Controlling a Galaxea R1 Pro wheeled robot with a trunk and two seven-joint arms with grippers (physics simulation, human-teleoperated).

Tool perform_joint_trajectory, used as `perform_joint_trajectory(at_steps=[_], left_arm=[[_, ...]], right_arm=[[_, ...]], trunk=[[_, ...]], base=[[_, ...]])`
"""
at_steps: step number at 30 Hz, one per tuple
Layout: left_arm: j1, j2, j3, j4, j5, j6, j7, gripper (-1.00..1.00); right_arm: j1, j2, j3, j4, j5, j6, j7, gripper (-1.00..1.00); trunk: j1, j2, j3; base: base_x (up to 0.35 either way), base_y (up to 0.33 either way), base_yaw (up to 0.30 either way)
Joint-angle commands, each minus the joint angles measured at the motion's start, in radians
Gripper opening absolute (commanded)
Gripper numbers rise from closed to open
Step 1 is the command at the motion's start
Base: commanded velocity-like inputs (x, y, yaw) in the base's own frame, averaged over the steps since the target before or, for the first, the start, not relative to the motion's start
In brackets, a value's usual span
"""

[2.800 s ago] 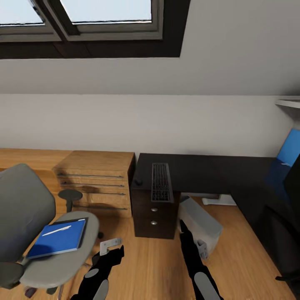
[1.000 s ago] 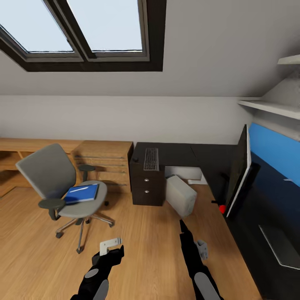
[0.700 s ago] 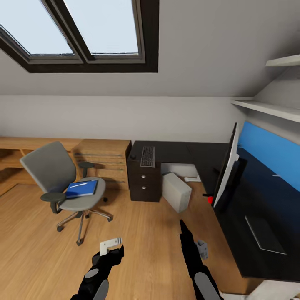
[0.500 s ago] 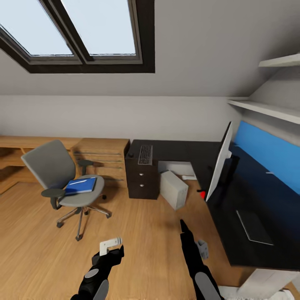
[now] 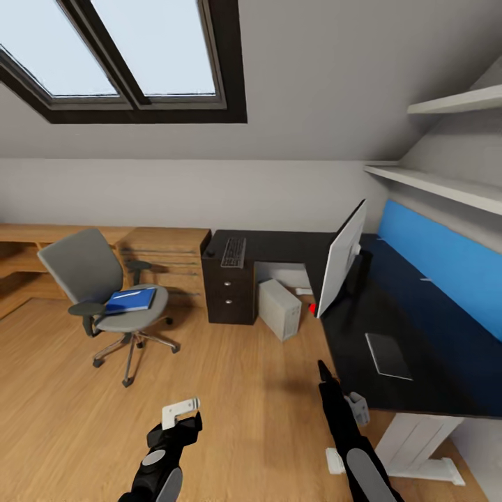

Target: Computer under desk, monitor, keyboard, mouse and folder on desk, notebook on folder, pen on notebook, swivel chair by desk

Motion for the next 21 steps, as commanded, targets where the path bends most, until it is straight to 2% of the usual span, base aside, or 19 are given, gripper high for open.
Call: perform_joint_trajectory(at_steps=[1,8,11,14,16,18,19,21], left_arm=[[-0.001,0.0,-0.001,-0.002,0.008,0.003,0.008,1.0],[-0.001,0.001,0.0,0.002,0.009,0.003,0.008,1.0],[-0.001,0.001,0.0,0.01,0.008,0.002,0.008,1.0],[-0.001,0.0,-0.001,0.021,0.008,0.002,0.007,1.0],[-0.001,0.0,-0.002,0.032,0.007,0.001,0.006,1.0],[-0.001,-0.001,-0.002,0.037,0.007,0.001,0.006,1.0],[-0.001,-0.001,-0.003,0.04,0.006,0.001,0.006,1.0],[-0.001,-0.001,-0.003,0.042,0.005,0.001,0.006,1.0]], right_arm=[[-0.001,-0.007,0.002,-0.011,-0.011,-0.006,-0.011,1.0],[-0.001,-0.061,0.001,-0.078,0.011,-0.006,-0.133,1.0],[-0.003,-0.086,0.001,-0.091,0.067,-0.007,-0.204,1.0],[-0.008,-0.091,-0.001,-0.093,0.112,-0.011,-0.227,1.0],[-0.014,-0.096,-0.009,-0.094,0.16,-0.02,-0.239,1.0],[-0.019,-0.097,-0.021,-0.093,0.194,-0.029,-0.244,1.0],[-0.023,-0.099,-0.04,-0.09,0.231,-0.038,-0.248,1.0],[-0.026,-0.099,-0.063,-0.085,0.27,-0.044,-0.25,1.0]], trunk=[[0.0,-0.002,-0.002],[0.0,-0.002,-0.002],[0.0,-0.002,-0.002],[0.0,-0.002,-0.002],[0.0,-0.002,-0.002],[0.0,-0.002,-0.002],[0.0,-0.002,-0.002],[0.0,-0.002,-0.002]], base=[[-0.149,-0.122,0.0],[-0.06,-0.049,0.0],[-0.012,-0.01,0.0],[-0.005,-0.004,0.0],[-0.002,-0.002,0.0],[-0.002,-0.005,0.0],[-0.001,-0.06,0.0],[-0.001,-0.117,0.0]])
